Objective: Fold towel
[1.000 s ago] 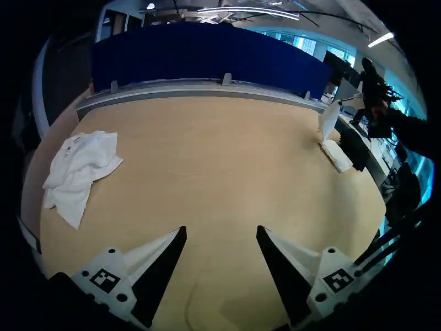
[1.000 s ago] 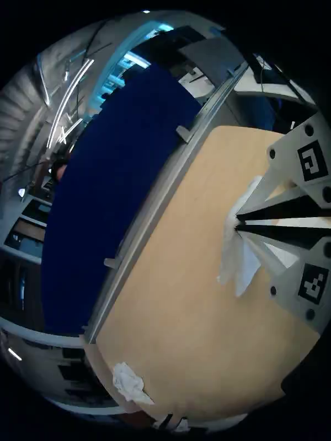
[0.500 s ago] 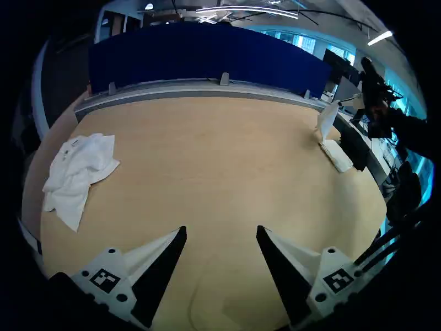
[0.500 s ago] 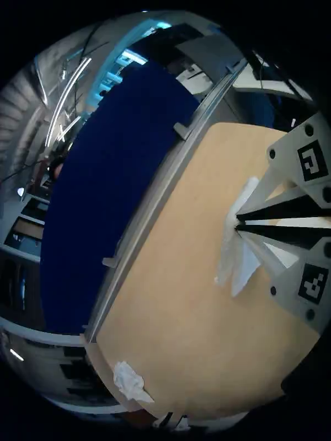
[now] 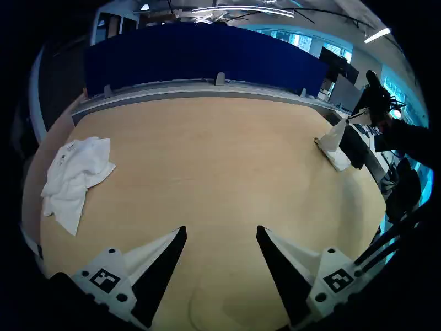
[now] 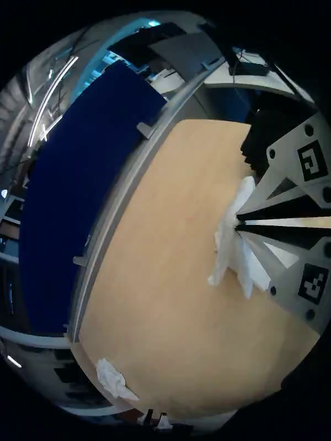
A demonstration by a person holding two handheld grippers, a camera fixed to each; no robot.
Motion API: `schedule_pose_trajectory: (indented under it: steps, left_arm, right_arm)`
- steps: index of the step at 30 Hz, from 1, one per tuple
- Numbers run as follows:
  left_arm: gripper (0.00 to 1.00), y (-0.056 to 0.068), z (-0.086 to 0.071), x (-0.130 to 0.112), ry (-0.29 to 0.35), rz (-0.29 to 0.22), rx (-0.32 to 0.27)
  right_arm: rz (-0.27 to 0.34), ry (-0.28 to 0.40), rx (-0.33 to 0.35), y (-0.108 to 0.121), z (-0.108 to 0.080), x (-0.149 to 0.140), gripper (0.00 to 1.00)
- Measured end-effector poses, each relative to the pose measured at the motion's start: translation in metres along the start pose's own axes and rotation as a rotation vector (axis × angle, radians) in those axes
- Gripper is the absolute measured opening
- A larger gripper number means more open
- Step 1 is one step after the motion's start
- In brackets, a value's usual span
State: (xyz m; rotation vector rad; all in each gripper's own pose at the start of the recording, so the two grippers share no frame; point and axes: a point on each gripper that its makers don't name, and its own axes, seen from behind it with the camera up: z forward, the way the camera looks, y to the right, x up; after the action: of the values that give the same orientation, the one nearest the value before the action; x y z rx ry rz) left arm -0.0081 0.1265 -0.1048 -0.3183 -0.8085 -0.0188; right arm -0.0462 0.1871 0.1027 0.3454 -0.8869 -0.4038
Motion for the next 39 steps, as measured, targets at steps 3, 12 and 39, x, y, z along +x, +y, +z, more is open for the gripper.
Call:
schedule_pose_trajectory:
  steps: [3,12,39]
  left_arm:
    - [0.94,0.001,0.0,-0.001,-0.002,0.003,-0.002]
    - [0.94,0.002,-0.001,-0.004,-0.005,0.014,-0.002]
    - [0.94,0.003,0.0,-0.002,-0.01,0.042,0.0]
  right_arm:
    - [0.026,-0.015,-0.006,0.001,-0.002,-0.016,0.05]
    - [0.092,-0.07,-0.032,0.002,-0.002,-0.06,0.05]
    - [0.3,-0.267,-0.128,-0.016,0.023,-0.185,0.06]
